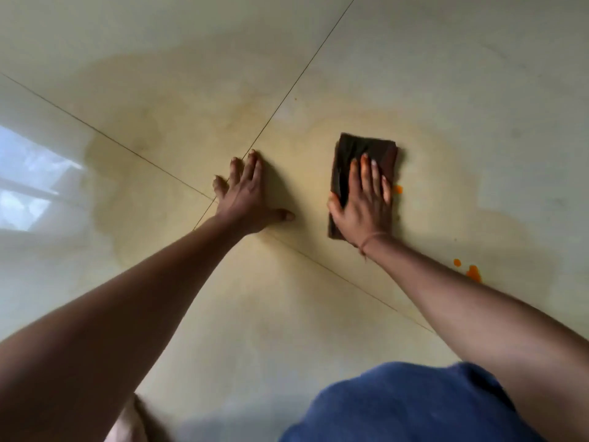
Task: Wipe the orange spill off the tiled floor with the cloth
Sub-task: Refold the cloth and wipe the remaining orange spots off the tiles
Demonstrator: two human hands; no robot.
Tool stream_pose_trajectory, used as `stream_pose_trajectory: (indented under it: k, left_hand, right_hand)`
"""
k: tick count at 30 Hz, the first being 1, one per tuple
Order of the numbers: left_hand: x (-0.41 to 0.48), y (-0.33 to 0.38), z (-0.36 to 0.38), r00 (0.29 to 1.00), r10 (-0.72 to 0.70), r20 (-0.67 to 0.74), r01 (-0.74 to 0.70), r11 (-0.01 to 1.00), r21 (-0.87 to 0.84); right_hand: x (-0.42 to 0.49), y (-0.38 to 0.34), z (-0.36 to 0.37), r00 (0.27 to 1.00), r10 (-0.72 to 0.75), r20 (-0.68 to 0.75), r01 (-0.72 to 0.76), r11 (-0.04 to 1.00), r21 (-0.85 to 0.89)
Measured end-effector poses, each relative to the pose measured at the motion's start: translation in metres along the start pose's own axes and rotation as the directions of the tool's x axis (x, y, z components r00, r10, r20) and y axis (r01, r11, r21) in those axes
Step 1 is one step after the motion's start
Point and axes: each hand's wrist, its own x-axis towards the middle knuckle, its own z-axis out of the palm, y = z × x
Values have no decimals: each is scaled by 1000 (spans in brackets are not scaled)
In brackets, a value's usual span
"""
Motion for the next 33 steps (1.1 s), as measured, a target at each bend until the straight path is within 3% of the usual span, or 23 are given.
stream_pose_trajectory:
  k: [2, 4, 6, 7, 10, 12, 14, 16, 18, 19, 21, 22, 23, 24, 26, 28, 29, 31, 33]
  left_hand:
    - [9, 6, -5, 999, -20, 40, 18, 999, 38]
    - [7, 6, -8, 998, -2, 67, -2, 998, 59]
    - [7, 4, -14, 994, 1, 111, -10, 997, 81]
    - [9, 4, -16, 991, -7, 132, -5, 996, 90]
    - [13, 4, -15, 989, -20, 146, 3, 994, 113]
    - [14, 3, -13, 991, -20, 131, 6, 994, 107]
    - [13, 4, -14, 993, -25, 113, 14, 995, 97]
    - [13, 6, -16, 993, -23, 115, 15, 997, 70]
    - [12, 7, -19, 992, -35, 121, 26, 997, 74]
    - [12, 8, -20, 992, -37, 120, 27, 996, 84]
    - [11, 8, -17, 992, -41, 119, 29, 994, 102]
    - [12, 7, -15, 993, -37, 115, 25, 995, 101]
    - [13, 6, -14, 994, -29, 108, 19, 995, 98]
    - [13, 5, -13, 994, -28, 102, 18, 995, 94]
    - [12, 7, -18, 993, -36, 109, 26, 996, 89]
    - [11, 9, -20, 993, -32, 117, 22, 996, 91]
    - [11, 10, -20, 992, -33, 121, 21, 995, 98]
    - [11, 9, -20, 992, -37, 120, 24, 993, 113]
    - [11, 7, -16, 993, -37, 109, 25, 993, 118]
  right_hand:
    - [-4, -9, 1, 1000, -7, 15, 7, 1000, 9]
    - [-57, -1, -2, 974, -215, 71, 218, 976, -30]
    - [-77, 22, -7, 940, -311, 139, 316, 948, -19]
    - [-61, 28, -4, 947, -297, 118, 302, 953, -23]
    - [47, -3, -7, 998, 23, 50, -24, 1000, 10]
    - [84, -34, -8, 997, 69, 44, -70, 997, 20]
    - [56, -52, -5, 992, -114, 56, 112, 993, 36]
    - [-18, -31, -4, 926, -355, 128, 355, 935, 17]
    - [-42, 8, -9, 900, -408, 152, 406, 913, 43]
    - [-25, 22, -6, 926, -364, 99, 363, 931, 33]
    - [41, 12, -7, 996, -67, 59, 65, 997, 39]
    - [76, -6, -10, 997, 68, 37, -69, 996, 50]
    - [97, -30, -12, 993, 114, 43, -116, 992, 54]
    - [100, -53, -7, 996, 75, 41, -76, 996, 38]
    - [59, -76, -5, 978, -186, 95, 184, 982, 32]
    - [-11, -40, -2, 888, -438, 142, 435, 899, 53]
    - [-27, -13, -6, 877, -455, 152, 450, 890, 69]
    - [-2, 31, -4, 930, -361, 74, 359, 933, 36]
    - [65, 23, -11, 999, -16, 44, 14, 999, 43]
